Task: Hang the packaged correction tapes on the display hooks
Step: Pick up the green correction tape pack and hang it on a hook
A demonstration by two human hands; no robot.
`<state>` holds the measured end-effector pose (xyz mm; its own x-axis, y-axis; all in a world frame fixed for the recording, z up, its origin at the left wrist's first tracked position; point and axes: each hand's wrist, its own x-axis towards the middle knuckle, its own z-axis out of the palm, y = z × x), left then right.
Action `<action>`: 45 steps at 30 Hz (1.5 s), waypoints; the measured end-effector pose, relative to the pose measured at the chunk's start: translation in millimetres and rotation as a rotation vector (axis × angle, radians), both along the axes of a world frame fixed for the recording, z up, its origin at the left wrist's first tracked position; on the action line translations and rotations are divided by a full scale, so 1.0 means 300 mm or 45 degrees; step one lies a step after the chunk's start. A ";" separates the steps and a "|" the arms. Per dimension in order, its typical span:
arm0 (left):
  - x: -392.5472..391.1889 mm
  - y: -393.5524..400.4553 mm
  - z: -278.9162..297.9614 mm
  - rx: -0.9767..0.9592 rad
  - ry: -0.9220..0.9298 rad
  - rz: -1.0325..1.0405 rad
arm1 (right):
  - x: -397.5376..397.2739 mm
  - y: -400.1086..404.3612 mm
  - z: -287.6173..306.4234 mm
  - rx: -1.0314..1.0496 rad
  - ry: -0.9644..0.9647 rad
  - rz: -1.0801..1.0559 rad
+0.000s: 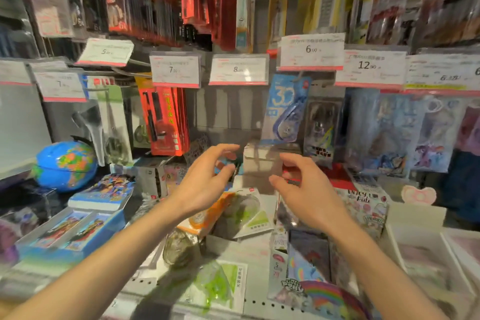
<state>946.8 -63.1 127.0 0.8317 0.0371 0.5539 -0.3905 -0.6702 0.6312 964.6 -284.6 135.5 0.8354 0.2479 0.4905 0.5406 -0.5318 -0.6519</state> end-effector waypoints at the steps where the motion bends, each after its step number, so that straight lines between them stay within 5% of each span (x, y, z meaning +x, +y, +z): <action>1: -0.005 0.040 -0.023 -0.019 0.031 0.002 | -0.009 0.025 -0.009 -0.054 -0.011 0.003; 8: -0.042 0.295 -0.218 0.150 0.270 -0.011 | -0.055 0.264 -0.112 -0.500 -0.062 -0.009; 14: -0.066 0.368 -0.391 0.723 0.255 -0.341 | -0.095 0.373 -0.231 -1.096 0.382 0.113; 18: -0.072 0.394 -0.469 0.908 0.202 -0.453 | -0.144 0.369 -0.326 -1.235 0.551 0.129; 29: -0.092 0.421 -0.462 0.874 0.219 -0.472 | -0.185 0.396 -0.317 -1.127 0.456 0.018; 45: -0.133 0.358 -0.378 0.544 0.358 -0.221 | -0.176 0.381 -0.008 -1.526 0.274 -0.065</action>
